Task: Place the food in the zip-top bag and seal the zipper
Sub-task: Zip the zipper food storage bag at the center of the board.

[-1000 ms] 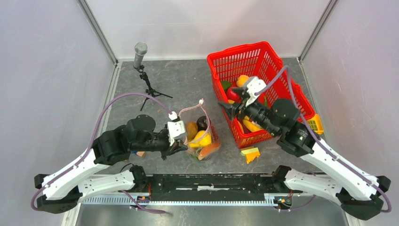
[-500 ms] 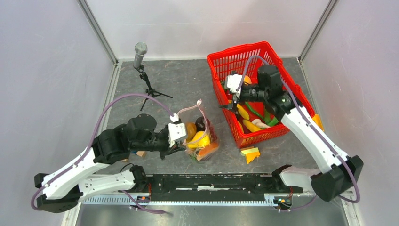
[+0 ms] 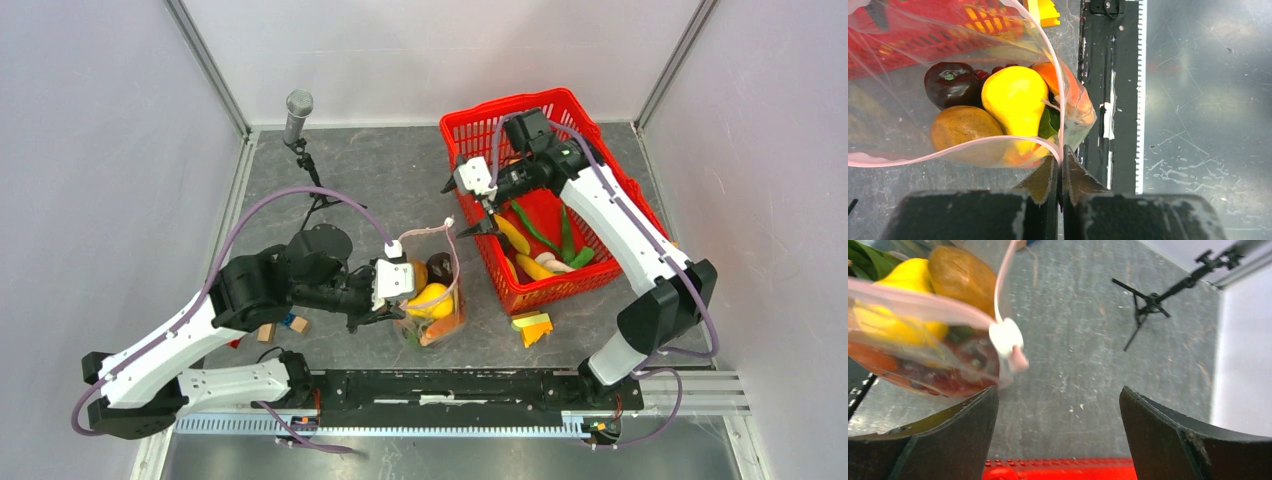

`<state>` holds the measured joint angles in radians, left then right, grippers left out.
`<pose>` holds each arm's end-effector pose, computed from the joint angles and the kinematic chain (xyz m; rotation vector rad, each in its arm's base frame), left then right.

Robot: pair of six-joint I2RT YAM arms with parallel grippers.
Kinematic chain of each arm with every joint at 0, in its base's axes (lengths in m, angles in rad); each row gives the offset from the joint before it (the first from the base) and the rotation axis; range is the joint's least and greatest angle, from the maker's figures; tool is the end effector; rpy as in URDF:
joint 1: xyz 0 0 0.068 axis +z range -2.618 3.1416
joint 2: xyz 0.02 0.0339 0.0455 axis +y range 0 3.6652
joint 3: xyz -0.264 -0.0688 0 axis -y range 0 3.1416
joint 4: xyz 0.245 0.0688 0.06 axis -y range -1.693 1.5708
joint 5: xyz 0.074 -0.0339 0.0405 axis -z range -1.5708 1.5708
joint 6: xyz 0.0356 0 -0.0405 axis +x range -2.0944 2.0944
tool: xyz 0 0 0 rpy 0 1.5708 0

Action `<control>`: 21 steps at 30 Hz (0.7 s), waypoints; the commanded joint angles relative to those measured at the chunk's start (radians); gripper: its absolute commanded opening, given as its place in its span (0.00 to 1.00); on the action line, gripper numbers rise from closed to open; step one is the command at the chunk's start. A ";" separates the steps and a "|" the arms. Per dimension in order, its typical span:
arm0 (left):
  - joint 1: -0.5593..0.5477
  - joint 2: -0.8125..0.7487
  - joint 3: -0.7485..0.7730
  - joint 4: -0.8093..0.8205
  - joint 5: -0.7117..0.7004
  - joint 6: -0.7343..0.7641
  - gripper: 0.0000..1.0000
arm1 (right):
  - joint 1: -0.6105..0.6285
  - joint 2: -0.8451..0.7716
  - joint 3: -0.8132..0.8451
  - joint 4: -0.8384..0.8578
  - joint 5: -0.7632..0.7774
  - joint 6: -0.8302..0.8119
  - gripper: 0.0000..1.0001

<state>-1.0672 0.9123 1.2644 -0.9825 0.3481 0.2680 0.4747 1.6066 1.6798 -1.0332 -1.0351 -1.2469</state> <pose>0.0639 -0.1412 0.3998 1.5669 1.6594 -0.8177 0.2726 0.1745 0.3796 -1.8187 1.0715 0.8491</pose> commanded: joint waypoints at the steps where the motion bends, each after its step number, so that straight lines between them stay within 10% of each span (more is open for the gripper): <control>1: 0.001 0.026 0.068 0.002 0.040 0.082 0.02 | 0.071 0.020 0.034 -0.220 -0.053 -0.233 0.92; 11: 0.001 0.022 0.047 -0.016 -0.009 0.076 0.02 | 0.093 -0.063 -0.114 -0.221 -0.164 -0.263 0.74; 21: 0.001 0.020 0.046 -0.016 0.003 0.079 0.02 | 0.106 -0.084 -0.078 -0.220 -0.250 -0.227 0.84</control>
<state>-1.0668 0.9417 1.2900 -1.0100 0.3420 0.3092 0.5697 1.5414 1.5562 -1.1175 -1.1393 -1.2610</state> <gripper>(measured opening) 0.046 0.836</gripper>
